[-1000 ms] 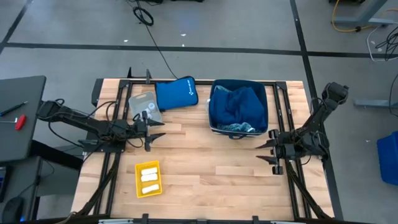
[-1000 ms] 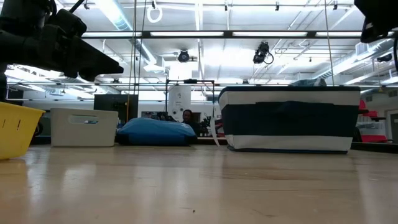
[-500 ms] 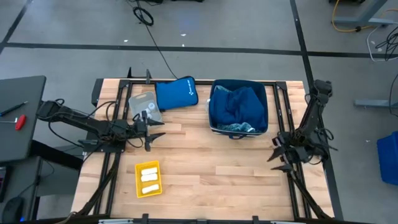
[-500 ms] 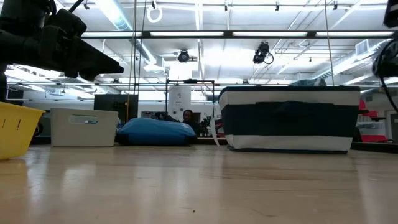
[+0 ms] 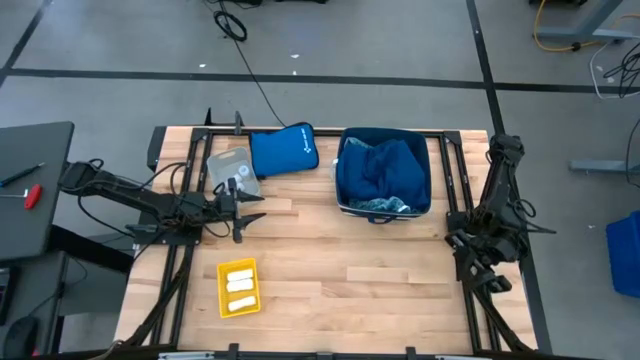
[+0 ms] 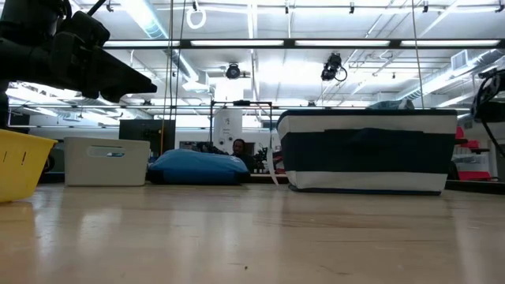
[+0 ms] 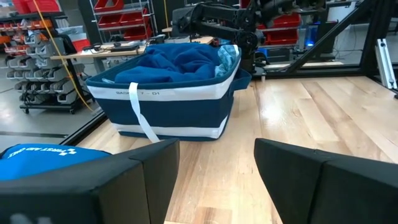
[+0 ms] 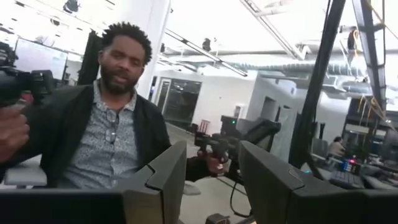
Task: Pick & place medical supplies in basket/bin
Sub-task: Return to Home Position
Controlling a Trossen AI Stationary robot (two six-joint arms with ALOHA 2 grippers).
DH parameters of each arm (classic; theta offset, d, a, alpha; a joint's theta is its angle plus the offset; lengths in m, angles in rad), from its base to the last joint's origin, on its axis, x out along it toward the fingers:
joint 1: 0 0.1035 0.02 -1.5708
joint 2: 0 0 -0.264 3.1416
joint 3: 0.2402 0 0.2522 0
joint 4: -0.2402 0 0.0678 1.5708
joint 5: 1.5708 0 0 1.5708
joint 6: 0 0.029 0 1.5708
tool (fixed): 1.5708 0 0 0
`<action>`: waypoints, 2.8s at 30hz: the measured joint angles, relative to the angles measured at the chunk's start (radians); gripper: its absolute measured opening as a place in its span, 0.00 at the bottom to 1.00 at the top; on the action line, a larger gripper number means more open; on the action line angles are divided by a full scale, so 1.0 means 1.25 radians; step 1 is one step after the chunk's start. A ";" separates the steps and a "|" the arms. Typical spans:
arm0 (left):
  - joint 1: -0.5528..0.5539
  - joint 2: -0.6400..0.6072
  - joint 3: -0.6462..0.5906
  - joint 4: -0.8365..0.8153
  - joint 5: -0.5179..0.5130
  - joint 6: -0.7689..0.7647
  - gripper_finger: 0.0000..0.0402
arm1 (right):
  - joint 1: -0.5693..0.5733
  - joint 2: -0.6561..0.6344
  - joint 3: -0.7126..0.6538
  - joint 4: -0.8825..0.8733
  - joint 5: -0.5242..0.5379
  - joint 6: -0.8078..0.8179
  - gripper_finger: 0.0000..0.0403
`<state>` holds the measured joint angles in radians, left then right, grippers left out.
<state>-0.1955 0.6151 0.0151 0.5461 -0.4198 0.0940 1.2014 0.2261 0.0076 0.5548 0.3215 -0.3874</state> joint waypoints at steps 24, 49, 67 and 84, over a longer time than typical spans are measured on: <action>0.000 0.000 0.000 0.000 -0.007 0.000 0.53 | -0.591 -0.005 0.000 -0.113 -0.096 0.094 0.39; 0.000 0.000 0.000 0.004 -0.025 -0.006 0.53 | -0.692 -0.082 0.000 -0.417 -0.104 0.179 0.39; -0.076 -0.106 0.000 -0.070 -0.083 0.084 0.53 | -0.691 -0.071 0.000 -0.419 -0.110 0.223 0.39; -0.221 -0.439 0.000 -0.349 0.010 0.050 0.47 | -0.692 -0.071 0.001 -0.420 -0.113 0.223 0.39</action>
<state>-0.4721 0.0659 0.0147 0.1102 -0.4079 0.1569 0.3367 0.1375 0.0086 0.0303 0.1802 -0.1089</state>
